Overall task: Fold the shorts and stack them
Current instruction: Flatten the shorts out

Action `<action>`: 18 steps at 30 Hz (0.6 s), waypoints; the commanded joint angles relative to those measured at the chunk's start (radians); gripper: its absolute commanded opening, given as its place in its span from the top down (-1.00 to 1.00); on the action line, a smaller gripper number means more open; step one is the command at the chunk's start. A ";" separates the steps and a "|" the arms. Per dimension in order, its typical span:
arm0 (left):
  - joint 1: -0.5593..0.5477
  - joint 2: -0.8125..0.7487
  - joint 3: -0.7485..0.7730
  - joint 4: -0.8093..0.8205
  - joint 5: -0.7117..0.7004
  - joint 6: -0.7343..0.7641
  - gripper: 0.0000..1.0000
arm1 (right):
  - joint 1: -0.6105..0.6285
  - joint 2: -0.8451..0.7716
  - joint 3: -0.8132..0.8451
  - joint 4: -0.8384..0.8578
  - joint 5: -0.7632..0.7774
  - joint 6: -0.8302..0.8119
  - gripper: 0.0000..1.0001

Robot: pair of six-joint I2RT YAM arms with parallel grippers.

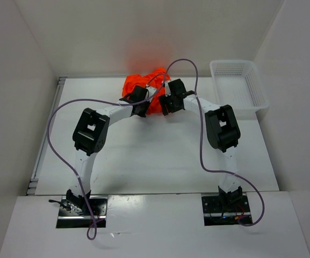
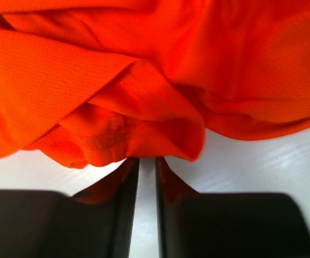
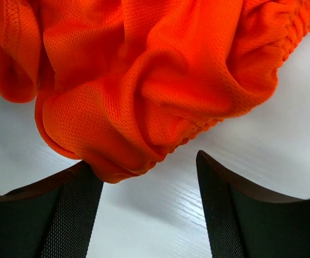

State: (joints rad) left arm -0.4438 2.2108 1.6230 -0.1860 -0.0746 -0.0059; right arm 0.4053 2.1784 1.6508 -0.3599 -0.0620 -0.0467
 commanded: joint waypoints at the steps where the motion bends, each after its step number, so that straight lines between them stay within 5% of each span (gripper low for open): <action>1: 0.010 0.046 0.017 0.014 -0.036 0.006 0.56 | 0.021 0.017 0.066 0.047 0.030 0.033 -0.44; 5: 0.030 0.024 0.026 0.003 0.004 0.006 1.00 | 0.033 0.006 0.066 0.047 0.021 0.033 -0.41; 12: 0.105 -0.068 0.055 -0.127 0.154 0.006 1.00 | 0.073 0.052 0.110 0.058 0.122 0.051 -0.41; 14: 0.117 -0.106 0.055 -0.150 0.154 0.006 1.00 | 0.073 0.086 0.124 0.068 0.157 0.062 -0.18; 17: 0.152 -0.155 0.011 -0.174 0.154 0.006 1.00 | 0.073 0.115 0.124 0.081 0.231 0.062 0.57; 18: 0.163 -0.167 0.000 -0.175 0.154 0.006 1.00 | 0.073 0.115 0.124 0.081 0.244 0.062 0.67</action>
State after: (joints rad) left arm -0.3046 2.1456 1.6379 -0.3275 0.0441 -0.0032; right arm 0.4759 2.2608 1.7382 -0.3180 0.0914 -0.0048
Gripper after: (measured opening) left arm 0.000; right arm 0.216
